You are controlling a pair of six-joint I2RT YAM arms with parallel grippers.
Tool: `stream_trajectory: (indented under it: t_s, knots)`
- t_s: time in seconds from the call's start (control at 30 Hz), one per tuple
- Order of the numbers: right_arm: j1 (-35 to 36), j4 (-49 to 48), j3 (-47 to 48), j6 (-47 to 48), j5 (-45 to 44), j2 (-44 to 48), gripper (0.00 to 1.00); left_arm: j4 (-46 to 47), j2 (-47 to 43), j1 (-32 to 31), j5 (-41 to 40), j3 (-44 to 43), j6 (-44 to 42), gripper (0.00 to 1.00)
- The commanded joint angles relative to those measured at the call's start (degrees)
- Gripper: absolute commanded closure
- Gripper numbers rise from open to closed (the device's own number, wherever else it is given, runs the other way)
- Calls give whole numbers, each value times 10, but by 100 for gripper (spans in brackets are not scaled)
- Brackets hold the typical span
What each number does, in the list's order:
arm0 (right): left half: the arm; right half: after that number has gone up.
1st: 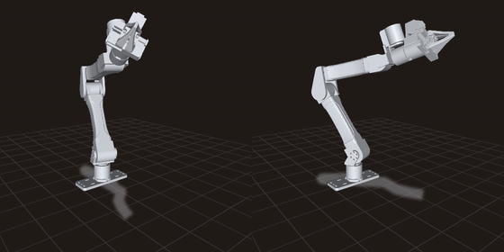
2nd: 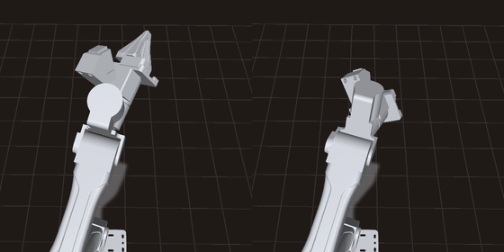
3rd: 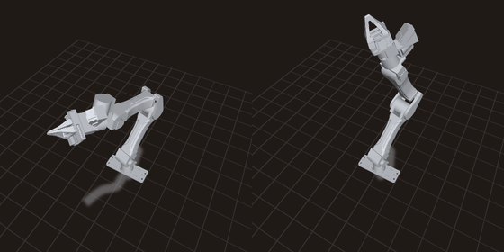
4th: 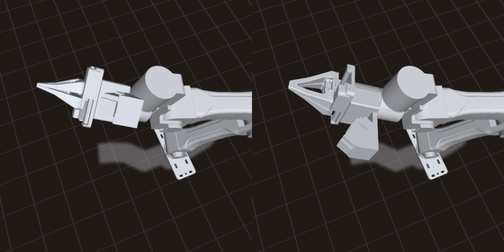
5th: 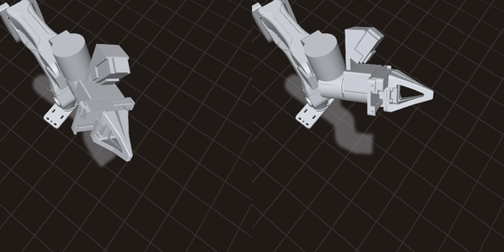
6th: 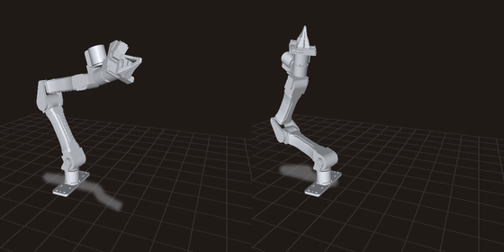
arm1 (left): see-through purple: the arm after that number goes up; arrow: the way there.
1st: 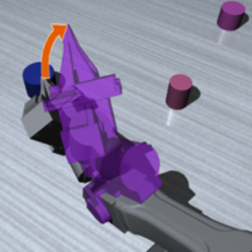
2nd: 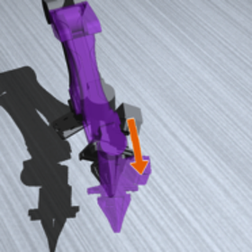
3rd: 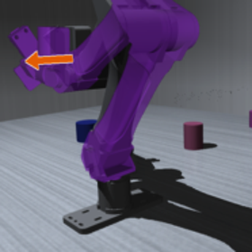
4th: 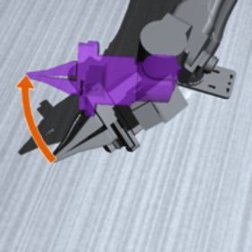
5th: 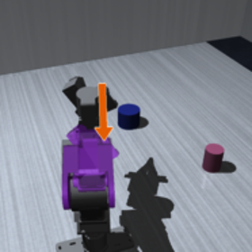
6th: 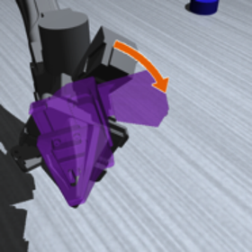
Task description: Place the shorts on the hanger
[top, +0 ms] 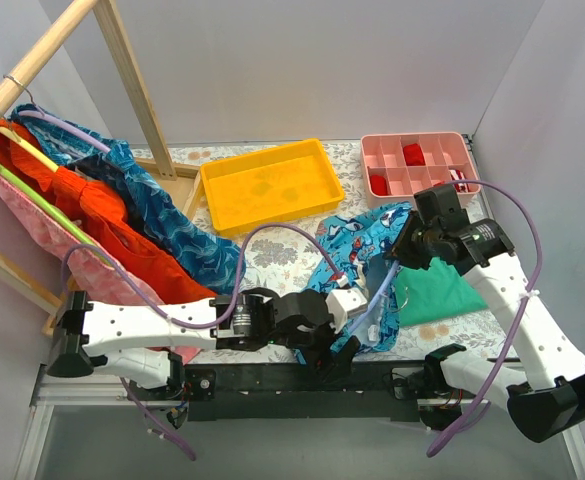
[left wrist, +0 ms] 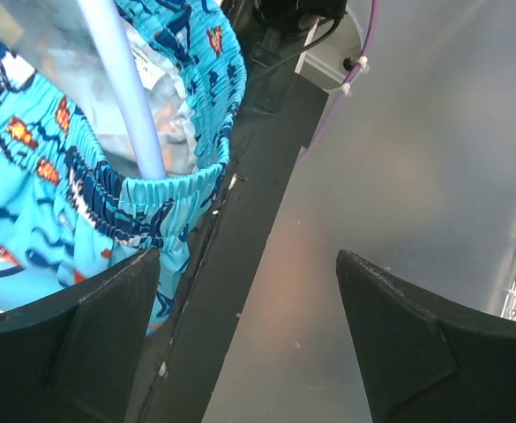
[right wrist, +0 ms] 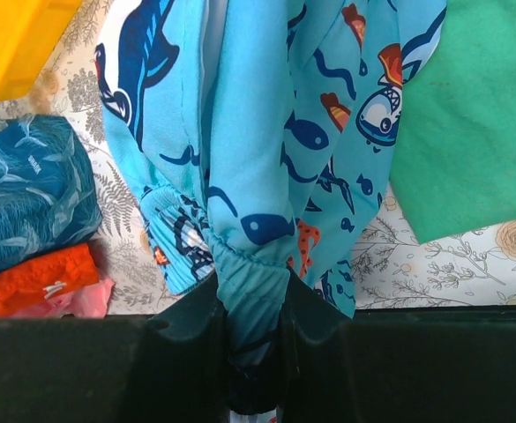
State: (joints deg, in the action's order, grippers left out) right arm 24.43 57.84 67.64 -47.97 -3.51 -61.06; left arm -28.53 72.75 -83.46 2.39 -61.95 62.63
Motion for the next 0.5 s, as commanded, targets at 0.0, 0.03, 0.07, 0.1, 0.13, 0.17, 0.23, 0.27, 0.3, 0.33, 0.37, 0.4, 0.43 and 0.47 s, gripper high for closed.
stream_trajectory:
  t_s: [0.0, 0.03, 0.07, 0.1, 0.13, 0.17, 0.23, 0.27, 0.3, 0.33, 0.37, 0.4, 0.43, 0.47]
  knots:
    - [2, -23, 7, 9, 32, 24, 99, 43, 15, 1, -5, -19, -14, 20]
    - [2, -23, 6, 9, 32, 27, 99, 42, 27, 1, -12, -25, -15, 20]
    - [2, -23, 6, 9, 32, 28, 99, 40, 33, 1, -17, -26, -15, 21]
    - [2, -24, 6, 9, 51, 30, 99, 36, 38, 1, -46, -29, -15, 21]
    - [2, -24, 5, 10, 53, 31, 99, 34, 41, 1, -52, -33, -15, 22]
    - [2, -24, 4, 9, 54, 33, 99, 32, 41, 1, -54, -33, -15, 22]
    - [2, -27, 3, 9, 61, 38, 99, 36, 38, 1, -64, -33, -16, 23]
    - [2, -27, 2, 9, 64, 39, 99, 35, 39, 1, -69, -37, -20, 24]
    - [2, -28, 2, 8, 69, 39, 99, 32, 40, 1, -70, -38, -22, 24]
    - [2, -28, 3, 7, 72, 40, 99, 32, 40, 1, -75, -39, -23, 24]
    - [2, -28, 4, 7, 75, 40, 99, 32, 42, 1, -75, -37, -24, 25]
    - [1, -28, 4, 6, 77, 40, 99, 32, 42, 1, -71, -37, -29, 25]
    - [2, -30, 4, 6, 81, 41, 99, 34, 42, 1, -66, -34, -30, 25]
    - [2, -33, 3, 6, 83, 41, 99, 37, 42, 1, -64, -32, -30, 26]
